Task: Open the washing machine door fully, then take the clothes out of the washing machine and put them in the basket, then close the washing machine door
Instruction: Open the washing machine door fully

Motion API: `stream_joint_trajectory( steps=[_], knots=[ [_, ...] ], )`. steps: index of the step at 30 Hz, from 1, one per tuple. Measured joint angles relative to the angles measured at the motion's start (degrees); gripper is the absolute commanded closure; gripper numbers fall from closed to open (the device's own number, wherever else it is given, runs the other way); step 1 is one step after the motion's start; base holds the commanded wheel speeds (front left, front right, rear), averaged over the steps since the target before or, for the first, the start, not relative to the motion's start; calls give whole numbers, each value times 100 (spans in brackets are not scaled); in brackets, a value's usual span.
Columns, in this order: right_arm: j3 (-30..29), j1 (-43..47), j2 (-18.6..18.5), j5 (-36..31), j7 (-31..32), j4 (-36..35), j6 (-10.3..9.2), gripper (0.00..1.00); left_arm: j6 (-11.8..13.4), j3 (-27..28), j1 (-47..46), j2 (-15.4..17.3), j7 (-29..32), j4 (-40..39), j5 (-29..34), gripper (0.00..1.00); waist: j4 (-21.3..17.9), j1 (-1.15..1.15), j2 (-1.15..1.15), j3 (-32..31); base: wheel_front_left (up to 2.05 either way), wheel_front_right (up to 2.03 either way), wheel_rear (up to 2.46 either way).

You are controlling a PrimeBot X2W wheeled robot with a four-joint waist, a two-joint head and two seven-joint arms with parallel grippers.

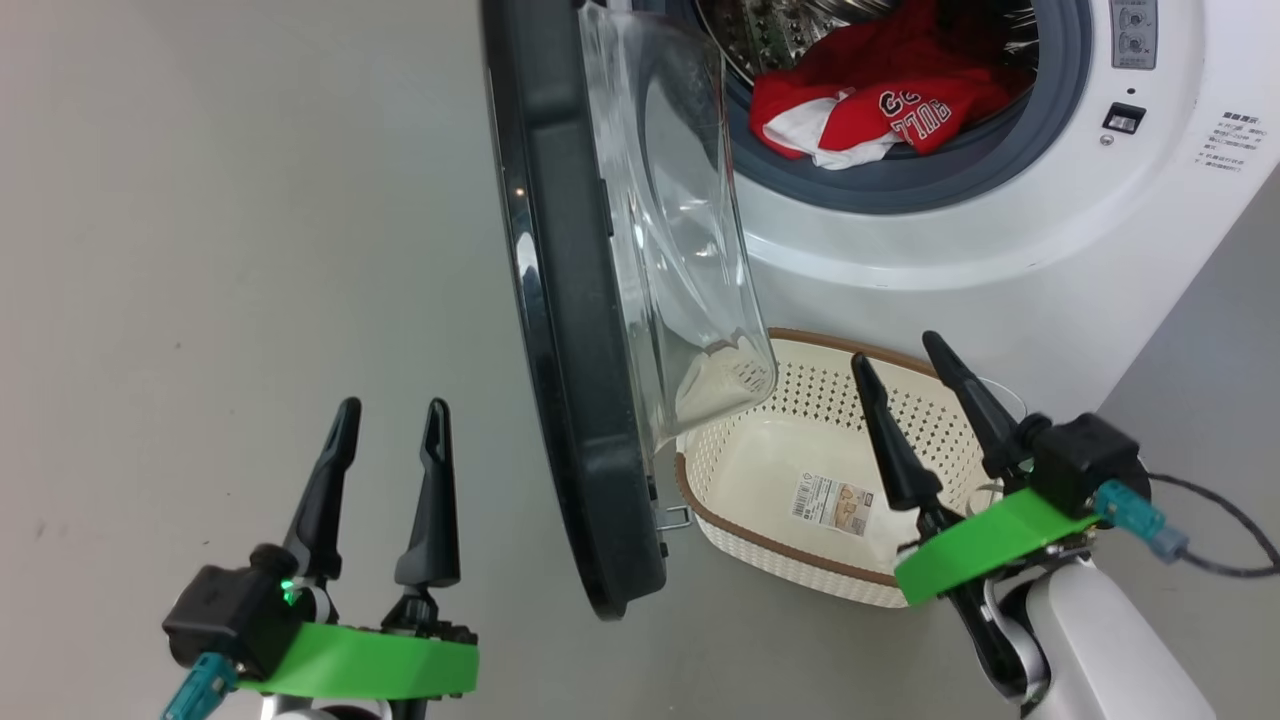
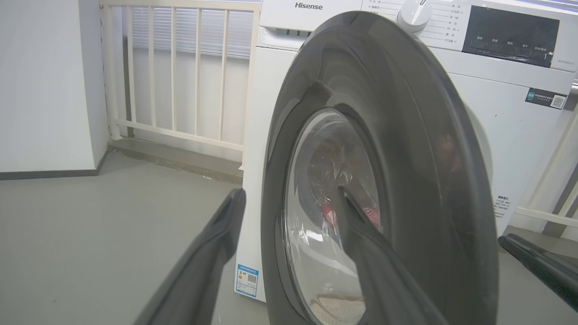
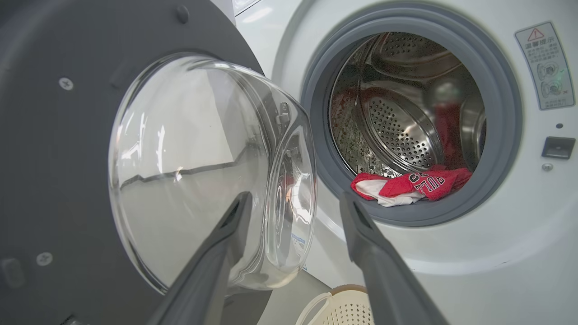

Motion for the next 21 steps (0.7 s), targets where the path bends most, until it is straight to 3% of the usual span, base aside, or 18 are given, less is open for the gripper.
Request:
stream_joint_trajectory(
  steps=[2, 9, 21],
  knots=[
    [-47, 181, 11, -450, -1, -240, 0, 0, 1, -8, 19, 1, 0, -22, 22, 0, -2, 0, 0, 7, 0, 0, 0],
    [-30, 678, 30, -778, -1, -572, 1, 0, 22, -46, 21, 1, 0, 36, 63, 0, 6, 0, 0, 21, 0, 0, 0],
    [66, 758, 38, -784, -1, -650, 1, 0, 49, -124, 22, 1, 0, 307, 64, 0, 0, 0, 0, -19, 0, 0, 0]
  ],
)
